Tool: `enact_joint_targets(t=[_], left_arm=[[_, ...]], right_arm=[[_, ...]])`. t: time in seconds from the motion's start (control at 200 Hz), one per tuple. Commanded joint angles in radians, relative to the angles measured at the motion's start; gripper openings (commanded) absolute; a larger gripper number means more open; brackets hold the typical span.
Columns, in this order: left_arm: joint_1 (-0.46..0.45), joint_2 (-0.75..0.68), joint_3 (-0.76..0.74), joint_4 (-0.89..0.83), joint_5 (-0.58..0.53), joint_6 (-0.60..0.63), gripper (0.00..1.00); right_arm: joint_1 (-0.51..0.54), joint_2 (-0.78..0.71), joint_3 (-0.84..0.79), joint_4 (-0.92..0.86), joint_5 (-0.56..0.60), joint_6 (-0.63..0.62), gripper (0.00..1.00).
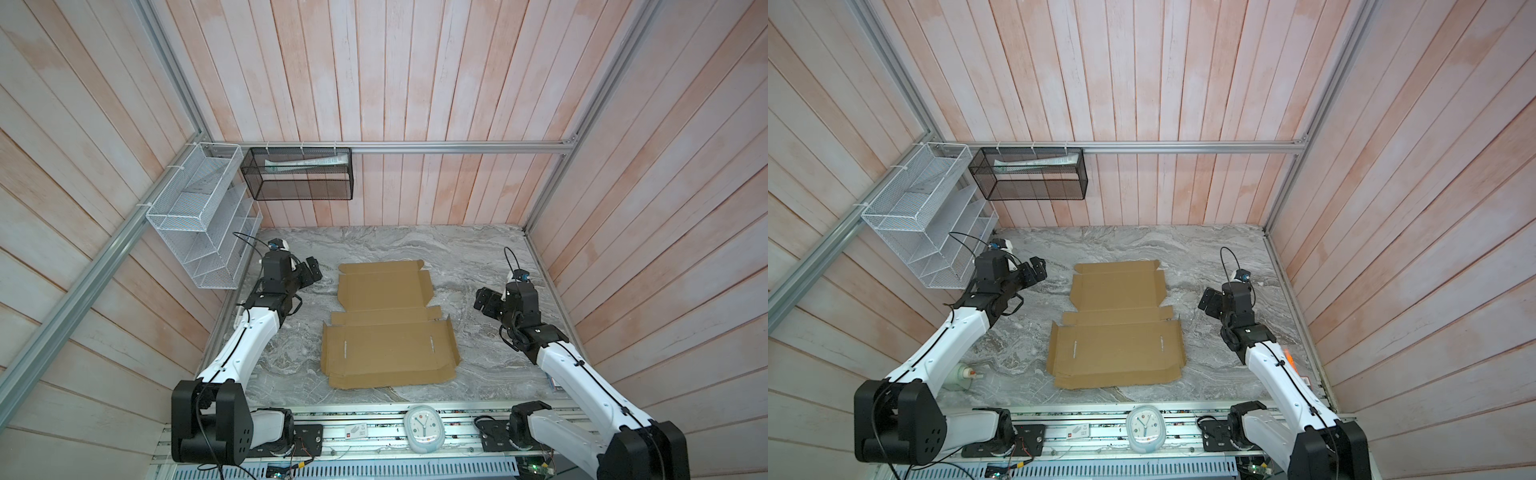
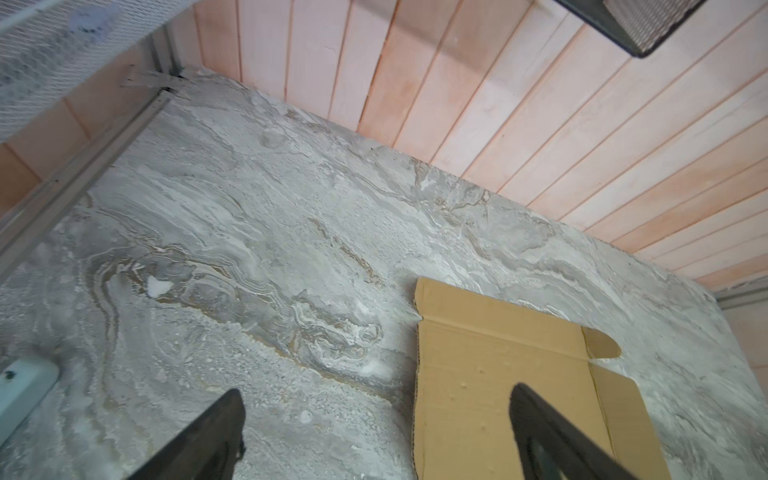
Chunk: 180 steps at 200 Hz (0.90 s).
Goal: Fold the paper box
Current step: 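Reach both grippers forward to the far corners of the cardboard blank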
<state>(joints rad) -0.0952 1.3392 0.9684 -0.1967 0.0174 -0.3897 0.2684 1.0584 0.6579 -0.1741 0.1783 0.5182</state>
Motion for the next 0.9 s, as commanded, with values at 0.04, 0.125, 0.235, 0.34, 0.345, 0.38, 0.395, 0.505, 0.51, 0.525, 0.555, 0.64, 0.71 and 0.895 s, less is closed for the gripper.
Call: enact_joint_targets(t=[0.04,0.125,0.235,0.34,0.345,0.38,0.395,0.505,0.51,0.525,0.555,0.64,0.71,0.895], left_arm=[[-0.085,0.089,0.117,-0.09,0.054,0.049,1.0],[-0.122,0.164,0.198,-0.139,0.073,0.08,1.0],[-0.165,0.268,0.307,-0.218,0.096,0.123,1.0],[-0.205,0.36,0.402,-0.285,0.099,0.163,1.0],[-0.207,0.364,0.405,-0.288,0.099,0.164,1.0],[-0.216,0.389,0.429,-0.305,0.099,0.174,1.0],[-0.221,0.399,0.438,-0.31,0.1,0.178,1.0],[-0.24,0.456,0.489,-0.344,0.101,0.187,1.0],[-0.241,0.457,0.49,-0.344,0.102,0.187,1.0],[-0.243,0.463,0.494,-0.345,0.104,0.189,1.0],[-0.246,0.472,0.5,-0.346,0.106,0.19,1.0],[-0.251,0.495,0.516,-0.343,0.113,0.193,1.0],[-0.254,0.515,0.534,-0.344,0.123,0.196,0.96],[-0.256,0.573,0.573,-0.359,0.14,0.198,0.77]], right_arm=[[0.119,0.068,0.08,-0.133,0.004,0.075,0.67],[0.186,0.108,0.123,-0.17,0.007,0.098,0.6],[0.254,0.164,0.17,-0.221,0.013,0.122,0.55],[0.279,0.211,0.187,-0.249,-0.009,0.131,0.51],[0.28,0.214,0.187,-0.25,-0.012,0.132,0.51],[0.284,0.227,0.184,-0.252,-0.026,0.135,0.5],[0.286,0.23,0.183,-0.252,-0.029,0.135,0.5],[0.293,0.26,0.168,-0.243,-0.064,0.139,0.48],[0.293,0.261,0.168,-0.244,-0.065,0.14,0.48],[0.293,0.264,0.167,-0.245,-0.069,0.141,0.47],[0.296,0.271,0.167,-0.248,-0.076,0.143,0.47],[0.307,0.284,0.18,-0.258,-0.102,0.149,0.43],[0.331,0.293,0.195,-0.267,-0.111,0.153,0.38],[0.401,0.311,0.219,-0.312,-0.097,0.185,0.35]])
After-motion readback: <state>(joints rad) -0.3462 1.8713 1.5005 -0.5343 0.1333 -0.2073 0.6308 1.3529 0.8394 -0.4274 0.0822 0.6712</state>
